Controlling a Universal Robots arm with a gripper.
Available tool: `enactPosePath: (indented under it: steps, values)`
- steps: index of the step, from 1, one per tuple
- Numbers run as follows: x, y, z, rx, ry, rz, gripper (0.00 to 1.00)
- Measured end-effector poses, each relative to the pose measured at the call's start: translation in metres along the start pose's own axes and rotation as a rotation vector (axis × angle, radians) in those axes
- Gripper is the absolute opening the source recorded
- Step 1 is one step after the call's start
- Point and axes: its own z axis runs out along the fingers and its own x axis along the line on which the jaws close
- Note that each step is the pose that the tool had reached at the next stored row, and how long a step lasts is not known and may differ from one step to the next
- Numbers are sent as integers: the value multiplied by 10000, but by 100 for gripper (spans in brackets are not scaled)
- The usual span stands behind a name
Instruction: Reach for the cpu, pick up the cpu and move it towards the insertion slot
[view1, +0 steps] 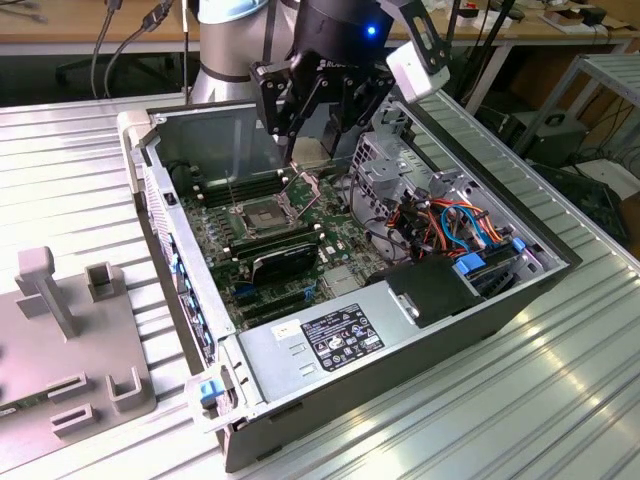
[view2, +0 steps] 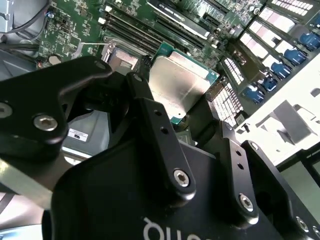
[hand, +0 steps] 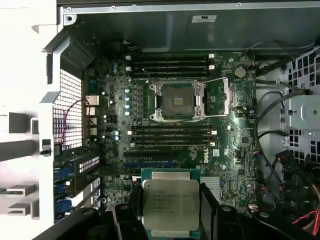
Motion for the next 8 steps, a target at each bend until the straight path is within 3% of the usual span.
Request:
enactPosePath:
  steps: [8]
  values:
    - [-37, 1, -1, 1, 0, -1, 55]
